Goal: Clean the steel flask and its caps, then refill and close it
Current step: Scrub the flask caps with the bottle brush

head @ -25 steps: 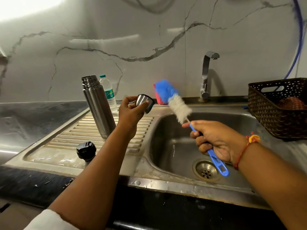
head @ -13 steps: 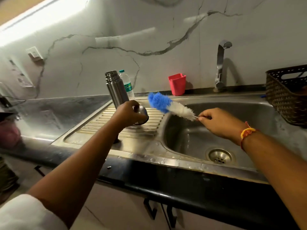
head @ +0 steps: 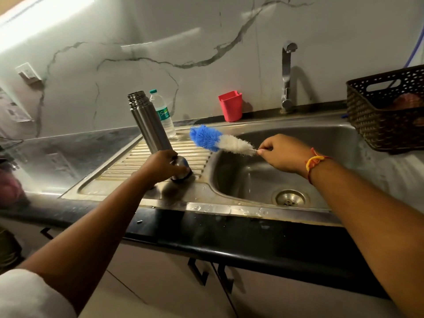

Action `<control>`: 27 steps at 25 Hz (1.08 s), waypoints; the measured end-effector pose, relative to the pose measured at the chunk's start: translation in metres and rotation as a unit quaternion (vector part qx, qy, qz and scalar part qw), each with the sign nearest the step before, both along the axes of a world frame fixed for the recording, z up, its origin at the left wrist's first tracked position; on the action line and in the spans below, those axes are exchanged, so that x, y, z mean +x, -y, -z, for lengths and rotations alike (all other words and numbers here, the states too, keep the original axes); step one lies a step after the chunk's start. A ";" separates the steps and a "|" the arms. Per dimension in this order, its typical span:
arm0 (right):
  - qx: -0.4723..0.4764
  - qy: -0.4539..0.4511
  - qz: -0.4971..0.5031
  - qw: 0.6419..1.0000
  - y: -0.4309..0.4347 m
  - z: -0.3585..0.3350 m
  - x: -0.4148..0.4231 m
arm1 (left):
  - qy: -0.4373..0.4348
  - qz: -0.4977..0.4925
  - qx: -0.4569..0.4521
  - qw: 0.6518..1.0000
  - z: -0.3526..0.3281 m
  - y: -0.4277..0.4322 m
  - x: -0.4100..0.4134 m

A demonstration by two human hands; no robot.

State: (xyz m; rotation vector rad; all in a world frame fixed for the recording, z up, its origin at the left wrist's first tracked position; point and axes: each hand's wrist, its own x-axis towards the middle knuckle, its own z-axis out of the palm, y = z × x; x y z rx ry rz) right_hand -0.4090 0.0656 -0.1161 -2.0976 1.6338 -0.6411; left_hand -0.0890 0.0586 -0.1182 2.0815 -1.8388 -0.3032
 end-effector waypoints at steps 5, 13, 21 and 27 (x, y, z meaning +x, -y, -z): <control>0.004 -0.010 0.005 1.000 0.003 0.002 -0.001 | -0.007 0.005 -0.053 0.999 -0.018 -0.014 0.015; 0.021 -0.011 0.002 1.000 0.004 0.005 -0.002 | 0.118 -0.016 0.093 0.988 -0.027 -0.022 0.057; 0.017 0.001 0.022 1.000 0.003 0.003 -0.002 | 0.093 0.007 -0.047 0.994 -0.053 -0.028 0.046; 0.017 0.062 0.060 0.996 0.002 -0.003 -0.002 | -0.354 0.033 -0.093 0.930 -0.063 0.006 -0.034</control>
